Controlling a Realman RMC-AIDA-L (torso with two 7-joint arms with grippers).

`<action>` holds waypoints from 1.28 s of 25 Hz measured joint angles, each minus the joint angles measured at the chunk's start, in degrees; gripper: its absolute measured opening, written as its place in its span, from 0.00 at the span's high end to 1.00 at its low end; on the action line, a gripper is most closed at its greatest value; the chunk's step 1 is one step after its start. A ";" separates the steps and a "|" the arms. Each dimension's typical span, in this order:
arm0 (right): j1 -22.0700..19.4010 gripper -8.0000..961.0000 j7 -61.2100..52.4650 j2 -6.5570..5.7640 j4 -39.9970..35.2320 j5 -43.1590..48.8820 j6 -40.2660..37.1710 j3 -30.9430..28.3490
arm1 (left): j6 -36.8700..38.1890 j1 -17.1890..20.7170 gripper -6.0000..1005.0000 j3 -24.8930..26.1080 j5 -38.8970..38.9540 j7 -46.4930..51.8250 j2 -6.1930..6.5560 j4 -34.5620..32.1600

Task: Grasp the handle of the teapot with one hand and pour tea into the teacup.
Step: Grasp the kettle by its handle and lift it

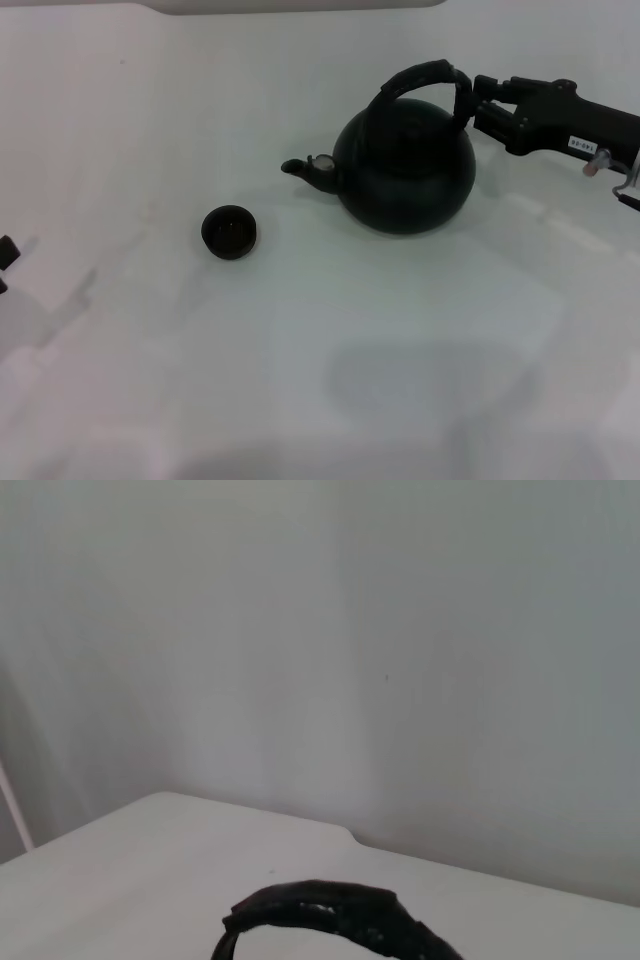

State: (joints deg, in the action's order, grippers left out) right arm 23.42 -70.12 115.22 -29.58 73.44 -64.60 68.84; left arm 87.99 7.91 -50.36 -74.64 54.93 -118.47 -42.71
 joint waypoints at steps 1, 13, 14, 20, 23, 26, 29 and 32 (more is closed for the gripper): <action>-0.01 0.59 0.09 0.02 0.05 -0.01 0.02 0.05 | 0.01 -0.01 0.12 0.00 0.00 0.00 0.00 0.00; 1.09 0.83 2.02 0.19 2.04 -3.14 0.15 0.63 | 0.09 0.16 0.12 0.00 0.00 0.00 0.00 0.00; 1.10 0.84 2.15 0.18 2.04 -3.52 0.17 0.89 | 0.08 0.20 0.12 0.00 0.00 0.00 0.00 0.00; 1.10 0.71 2.39 0.18 2.17 -4.02 0.30 1.72 | 0.08 0.35 0.12 0.00 0.01 0.00 0.00 0.07; 1.10 0.69 2.43 0.18 2.51 -4.02 0.30 1.75 | 0.08 0.44 0.12 0.00 0.01 0.00 0.00 0.09; 1.10 0.67 2.87 0.18 2.89 -4.02 0.38 1.81 | 0.07 0.54 0.12 0.00 0.02 0.00 0.00 0.09; 1.12 0.64 3.85 0.19 3.20 -4.19 1.10 1.83 | 0.10 0.73 0.12 0.00 0.02 0.00 0.00 0.07; 1.68 0.62 5.79 0.25 3.59 -5.10 2.34 1.85 | 0.37 0.91 0.12 0.00 0.02 -0.33 0.00 0.00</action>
State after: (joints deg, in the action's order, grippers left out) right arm 25.11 -64.33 115.47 -25.99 68.35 -62.26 70.68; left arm 88.36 8.82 -50.36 -74.61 54.60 -118.47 -42.71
